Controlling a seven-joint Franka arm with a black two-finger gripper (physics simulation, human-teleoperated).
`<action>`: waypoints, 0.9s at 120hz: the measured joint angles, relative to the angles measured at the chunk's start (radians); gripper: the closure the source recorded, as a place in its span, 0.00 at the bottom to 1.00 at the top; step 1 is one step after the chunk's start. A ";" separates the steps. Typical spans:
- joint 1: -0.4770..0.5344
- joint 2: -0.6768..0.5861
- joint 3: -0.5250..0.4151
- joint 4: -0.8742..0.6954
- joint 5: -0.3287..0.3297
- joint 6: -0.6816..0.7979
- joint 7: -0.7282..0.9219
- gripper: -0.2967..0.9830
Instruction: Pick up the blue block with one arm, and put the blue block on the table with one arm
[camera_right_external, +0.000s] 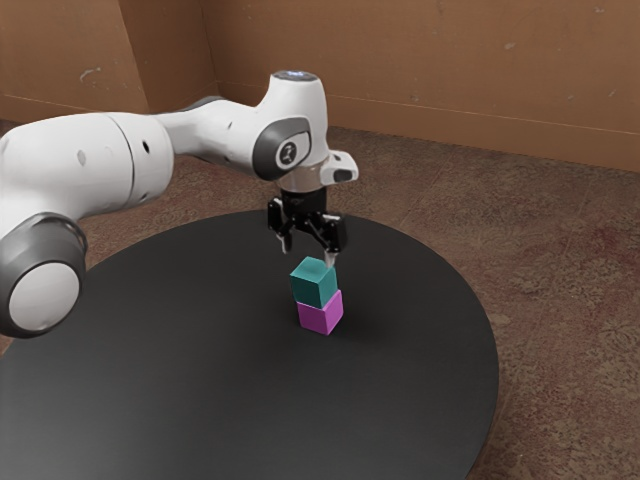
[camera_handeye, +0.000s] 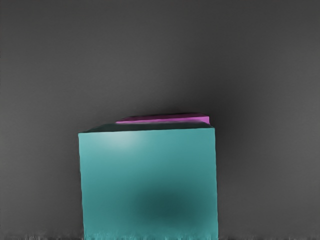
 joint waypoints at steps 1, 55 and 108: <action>0.000 0.001 0.000 0.000 0.000 -0.001 0.000 0.23; 0.037 0.131 -0.037 0.091 -0.008 -0.021 -0.010 0.23; 0.047 0.146 -0.041 0.100 -0.005 -0.023 -0.022 0.46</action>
